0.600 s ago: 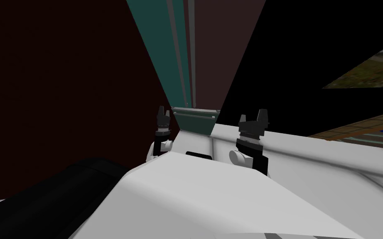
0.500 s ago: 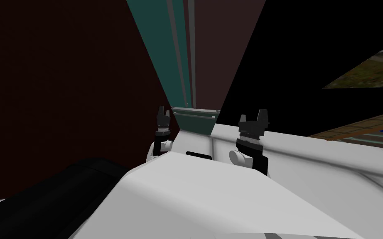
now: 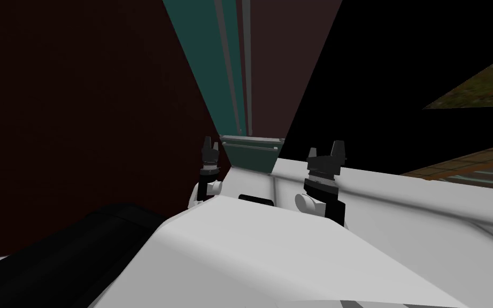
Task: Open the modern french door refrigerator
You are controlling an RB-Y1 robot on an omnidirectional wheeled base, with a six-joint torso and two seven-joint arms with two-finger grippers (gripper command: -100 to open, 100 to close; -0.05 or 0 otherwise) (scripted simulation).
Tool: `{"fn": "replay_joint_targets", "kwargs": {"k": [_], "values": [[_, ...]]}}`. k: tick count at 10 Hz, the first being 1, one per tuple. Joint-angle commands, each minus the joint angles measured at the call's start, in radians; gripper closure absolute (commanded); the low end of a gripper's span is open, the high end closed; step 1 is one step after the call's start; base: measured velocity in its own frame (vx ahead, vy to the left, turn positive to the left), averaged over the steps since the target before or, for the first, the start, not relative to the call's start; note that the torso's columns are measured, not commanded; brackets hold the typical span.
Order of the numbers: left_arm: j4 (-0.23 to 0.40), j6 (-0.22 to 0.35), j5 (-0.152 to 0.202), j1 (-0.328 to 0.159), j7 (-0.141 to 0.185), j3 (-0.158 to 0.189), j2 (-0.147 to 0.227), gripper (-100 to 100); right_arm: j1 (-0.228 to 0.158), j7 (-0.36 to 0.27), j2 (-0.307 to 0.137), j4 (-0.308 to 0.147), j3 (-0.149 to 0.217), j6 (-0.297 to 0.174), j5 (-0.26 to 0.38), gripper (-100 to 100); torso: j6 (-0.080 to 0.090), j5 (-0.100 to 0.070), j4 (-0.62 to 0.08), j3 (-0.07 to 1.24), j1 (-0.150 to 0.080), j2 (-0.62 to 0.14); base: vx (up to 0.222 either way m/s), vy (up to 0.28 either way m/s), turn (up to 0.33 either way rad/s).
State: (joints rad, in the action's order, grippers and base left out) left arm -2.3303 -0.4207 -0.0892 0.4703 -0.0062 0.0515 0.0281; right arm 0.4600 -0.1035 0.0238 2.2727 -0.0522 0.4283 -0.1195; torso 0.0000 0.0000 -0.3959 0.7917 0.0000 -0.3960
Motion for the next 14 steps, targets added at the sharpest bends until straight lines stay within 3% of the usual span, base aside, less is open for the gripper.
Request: {"fn": "replay_joint_targets", "kwargs": {"k": [1,3,4,7,14], "values": [[0.0,0.0,0.0,0.0,0.0,0.0,0.0,0,0.0,0.0,0.0,0.0,0.0,0.0,0.0,0,0.0,0.0,-0.074,0.147,0.0,-0.074,0.0,0.0,0.0],[0.0,0.0,0.0,0.0,0.0,0.0,0.0,0,0.0,0.0,0.0,0.0,0.0,0.0,0.0,0,0.0,0.0,-0.221,0.443,0.0,-0.222,0.0,0.0,0.0],[0.019,-0.013,-0.001,-0.001,-0.004,-0.001,0.035,-100,0.0,0.0,0.0,0.0,0.0,0.0,0.0,0,0.0,0.0,-0.295,0.59,0.0,-0.295,0.03,0.007,-0.016],[0.082,-0.058,-0.005,-0.004,-0.016,-0.005,0.087,-100,0.0,0.0,0.0,0.0,0.0,0.0,0.0,0,0.0,0.0,-0.34,0.686,0.001,-0.337,0.102,0.024,-0.025],[0.256,-0.18,-0.017,-0.013,-0.049,-0.015,0.134,-100,0.0,0.0,0.0,0.0,0.0,0.0,0.0,0,0.0,0.0,-0.342,0.685,-0.001,-0.341,0.126,0.034,-0.028]]}}
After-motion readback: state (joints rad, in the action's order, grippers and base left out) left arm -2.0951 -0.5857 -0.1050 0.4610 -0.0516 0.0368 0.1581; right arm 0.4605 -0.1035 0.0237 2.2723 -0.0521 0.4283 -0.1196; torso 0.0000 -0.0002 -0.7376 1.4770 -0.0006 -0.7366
